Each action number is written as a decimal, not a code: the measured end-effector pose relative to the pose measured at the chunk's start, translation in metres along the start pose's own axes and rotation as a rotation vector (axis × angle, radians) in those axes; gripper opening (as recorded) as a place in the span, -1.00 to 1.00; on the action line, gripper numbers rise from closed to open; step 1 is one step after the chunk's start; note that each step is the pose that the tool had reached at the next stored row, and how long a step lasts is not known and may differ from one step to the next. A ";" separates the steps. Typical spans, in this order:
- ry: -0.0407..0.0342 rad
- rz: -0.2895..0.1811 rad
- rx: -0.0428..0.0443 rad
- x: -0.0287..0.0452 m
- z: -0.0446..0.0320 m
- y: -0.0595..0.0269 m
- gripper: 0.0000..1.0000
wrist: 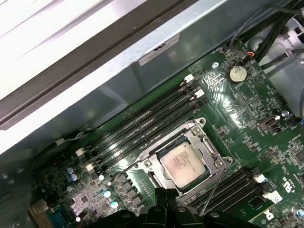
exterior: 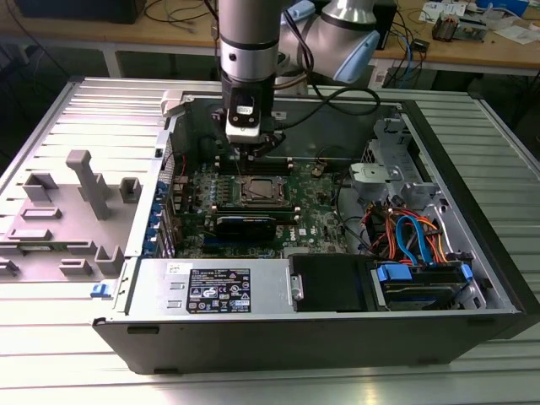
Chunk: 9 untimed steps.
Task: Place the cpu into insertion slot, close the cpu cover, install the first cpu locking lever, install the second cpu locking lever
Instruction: 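Install the first cpu locking lever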
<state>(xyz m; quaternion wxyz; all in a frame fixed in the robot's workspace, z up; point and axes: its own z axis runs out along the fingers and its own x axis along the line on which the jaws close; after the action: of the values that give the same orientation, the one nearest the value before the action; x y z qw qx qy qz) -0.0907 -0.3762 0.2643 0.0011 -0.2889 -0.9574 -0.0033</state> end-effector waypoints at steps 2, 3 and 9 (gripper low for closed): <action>0.0001 -0.021 0.0003 0.0020 0.0001 -0.0013 -0.79; 0.0003 -0.058 0.0007 0.0022 0.0003 -0.0016 -0.79; 0.0012 -0.181 0.0008 0.0035 0.0031 -0.0025 -0.79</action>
<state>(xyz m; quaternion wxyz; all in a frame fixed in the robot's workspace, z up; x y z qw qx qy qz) -0.0951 -0.3763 0.2612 0.0015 -0.2010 -0.9796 -0.0032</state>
